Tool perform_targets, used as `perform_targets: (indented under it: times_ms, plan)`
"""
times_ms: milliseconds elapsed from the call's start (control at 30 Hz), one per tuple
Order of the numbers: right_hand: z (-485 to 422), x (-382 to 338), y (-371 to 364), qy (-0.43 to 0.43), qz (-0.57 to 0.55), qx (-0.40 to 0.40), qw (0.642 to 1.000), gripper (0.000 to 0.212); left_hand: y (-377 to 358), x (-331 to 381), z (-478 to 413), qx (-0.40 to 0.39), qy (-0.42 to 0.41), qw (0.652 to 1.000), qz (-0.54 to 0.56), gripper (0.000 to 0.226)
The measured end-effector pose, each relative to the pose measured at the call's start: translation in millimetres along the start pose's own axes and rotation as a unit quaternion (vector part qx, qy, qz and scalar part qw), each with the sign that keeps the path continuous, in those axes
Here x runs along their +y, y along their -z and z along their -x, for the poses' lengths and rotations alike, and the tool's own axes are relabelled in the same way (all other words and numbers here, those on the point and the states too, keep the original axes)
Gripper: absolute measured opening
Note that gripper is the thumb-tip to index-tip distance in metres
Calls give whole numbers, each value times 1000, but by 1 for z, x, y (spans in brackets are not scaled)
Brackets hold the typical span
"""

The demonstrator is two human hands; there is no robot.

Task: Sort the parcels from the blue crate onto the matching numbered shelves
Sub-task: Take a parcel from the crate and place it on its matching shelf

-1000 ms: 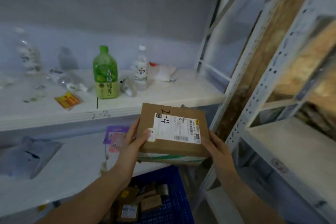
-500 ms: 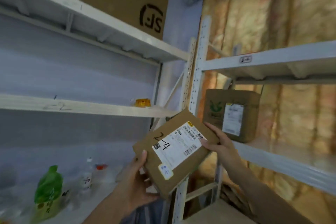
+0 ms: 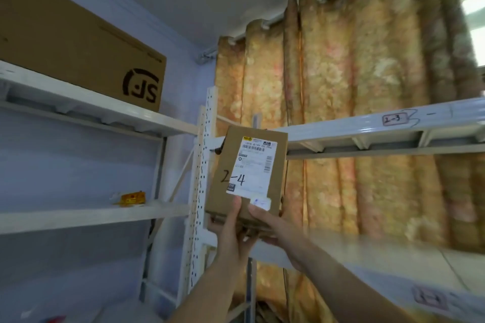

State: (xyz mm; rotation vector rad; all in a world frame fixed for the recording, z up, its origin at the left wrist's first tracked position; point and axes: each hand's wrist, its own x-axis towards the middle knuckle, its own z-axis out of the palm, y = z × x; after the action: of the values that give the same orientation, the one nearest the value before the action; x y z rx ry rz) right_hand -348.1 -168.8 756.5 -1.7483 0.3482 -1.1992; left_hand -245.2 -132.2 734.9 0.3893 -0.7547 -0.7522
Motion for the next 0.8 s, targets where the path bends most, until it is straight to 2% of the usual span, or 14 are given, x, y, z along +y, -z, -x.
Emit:
perform_targets:
  times_ms: [67,133,233,333,400,467,500,567,633,667,733,800]
  plan:
    - [4,-7,28,23,-3,10,1000,80,-7,0,3,-29,20,999,-39,62]
    - [10,-15,54,41,21,21,999,84,-6,2,2,-61,21,990,-127,65]
    - [21,-19,81,64,67,40,995,77,-7,4,-1,-136,-26,941,-308,48]
    - [33,-16,96,86,137,71,984,59,-20,-1,2,-198,-35,916,-347,33]
    - [44,-12,100,90,181,103,974,47,-28,-9,3,-213,-46,904,-367,36]
    - [54,-5,103,94,252,144,952,47,-31,-19,6,-231,-54,894,-381,47]
    - [61,-3,104,96,309,171,931,49,-32,-24,7,-246,-51,888,-385,50]
    - [73,-2,111,80,415,213,881,53,-33,-34,10,-295,-16,867,-402,56]
    - [81,-5,123,36,471,217,854,52,-37,-42,14,-348,33,840,-416,67]
    - [85,-10,130,14,474,203,857,52,-41,-45,16,-366,44,832,-414,71]
    - [95,-23,144,-17,406,142,903,53,-51,-52,17,-387,37,831,-397,72]
    - [106,-38,155,-47,352,88,931,66,-64,-59,18,-394,13,836,-383,69]
